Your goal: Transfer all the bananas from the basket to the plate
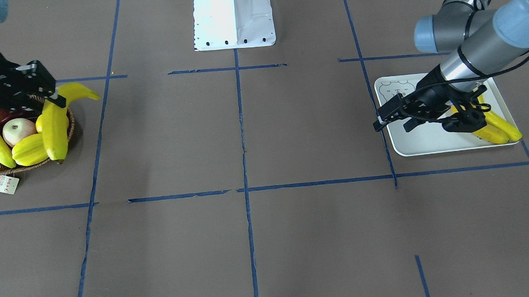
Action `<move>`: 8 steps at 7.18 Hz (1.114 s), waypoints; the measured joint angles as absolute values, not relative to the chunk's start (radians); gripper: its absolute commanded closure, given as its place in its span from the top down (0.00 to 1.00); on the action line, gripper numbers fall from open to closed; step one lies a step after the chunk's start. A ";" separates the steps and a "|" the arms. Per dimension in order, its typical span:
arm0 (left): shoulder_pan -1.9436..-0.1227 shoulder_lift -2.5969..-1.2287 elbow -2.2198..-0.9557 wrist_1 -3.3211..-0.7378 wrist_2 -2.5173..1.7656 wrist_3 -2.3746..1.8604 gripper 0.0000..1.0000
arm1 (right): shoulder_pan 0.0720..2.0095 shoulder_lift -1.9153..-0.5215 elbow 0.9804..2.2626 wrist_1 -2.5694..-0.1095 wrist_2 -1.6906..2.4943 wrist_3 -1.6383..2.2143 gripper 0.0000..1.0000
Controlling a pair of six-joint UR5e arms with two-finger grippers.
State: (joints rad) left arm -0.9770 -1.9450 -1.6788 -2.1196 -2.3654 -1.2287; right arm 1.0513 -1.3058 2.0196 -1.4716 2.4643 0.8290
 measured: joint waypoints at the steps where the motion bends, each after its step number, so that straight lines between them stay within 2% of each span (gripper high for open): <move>1: -0.958 -1.993 -1.679 -2.121 -2.363 -1.271 1.00 | 0.978 -1.248 2.009 -1.425 2.407 0.946 0.03; 5: -0.916 -2.105 -1.666 -2.232 -2.358 -1.494 0.99 | 0.770 -1.091 1.916 -1.238 2.236 1.162 0.04; 8: -0.833 -2.180 -1.661 -2.254 -2.280 -1.634 0.99 | 0.661 -1.029 1.874 -1.132 2.108 1.260 0.04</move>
